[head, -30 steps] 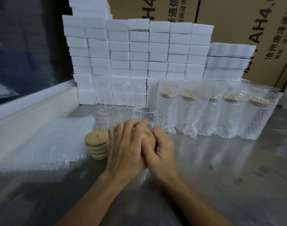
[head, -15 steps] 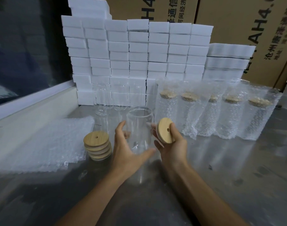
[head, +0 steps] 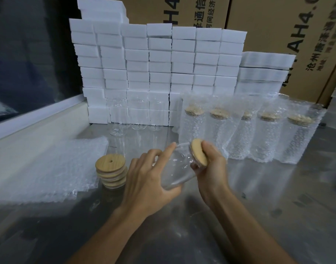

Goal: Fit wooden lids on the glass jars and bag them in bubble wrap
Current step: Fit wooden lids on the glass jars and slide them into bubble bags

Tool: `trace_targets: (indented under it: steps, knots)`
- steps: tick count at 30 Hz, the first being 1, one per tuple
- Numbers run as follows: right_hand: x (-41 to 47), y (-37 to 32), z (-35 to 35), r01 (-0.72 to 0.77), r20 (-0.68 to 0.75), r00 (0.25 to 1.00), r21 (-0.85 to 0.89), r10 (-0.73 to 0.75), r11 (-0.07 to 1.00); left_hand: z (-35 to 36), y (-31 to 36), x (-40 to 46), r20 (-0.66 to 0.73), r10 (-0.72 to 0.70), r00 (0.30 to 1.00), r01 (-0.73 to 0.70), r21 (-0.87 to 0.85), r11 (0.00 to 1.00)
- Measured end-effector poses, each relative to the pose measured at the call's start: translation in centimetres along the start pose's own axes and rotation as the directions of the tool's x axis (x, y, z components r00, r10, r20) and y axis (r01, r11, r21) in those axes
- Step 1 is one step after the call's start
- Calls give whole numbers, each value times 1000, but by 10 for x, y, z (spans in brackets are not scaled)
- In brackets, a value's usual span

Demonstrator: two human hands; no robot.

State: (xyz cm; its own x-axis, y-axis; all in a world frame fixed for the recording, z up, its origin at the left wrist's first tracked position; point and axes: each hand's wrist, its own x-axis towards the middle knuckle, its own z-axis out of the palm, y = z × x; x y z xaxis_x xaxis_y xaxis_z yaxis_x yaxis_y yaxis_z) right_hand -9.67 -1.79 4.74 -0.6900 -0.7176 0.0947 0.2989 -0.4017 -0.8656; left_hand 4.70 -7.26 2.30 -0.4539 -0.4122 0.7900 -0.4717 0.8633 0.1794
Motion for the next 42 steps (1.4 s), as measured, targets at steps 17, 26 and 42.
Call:
trace_targets:
  steps: [17, 26, 42]
  knots:
    - [-18, -8, 6, 430, 373, 882, -389, -288, 815, -19, -13, 12, 490, -75, 869, 455, -730, 509]
    - [-17, 1, 9, 264, 268, 946, -310, -183, 914, -18, -4, 9, 185, -135, 973, 159, -125, 979]
    - [-24, -4, 15, 342, 237, 931, -297, -278, 892, -2, -7, 3, 233, -201, 951, 287, -431, 856]
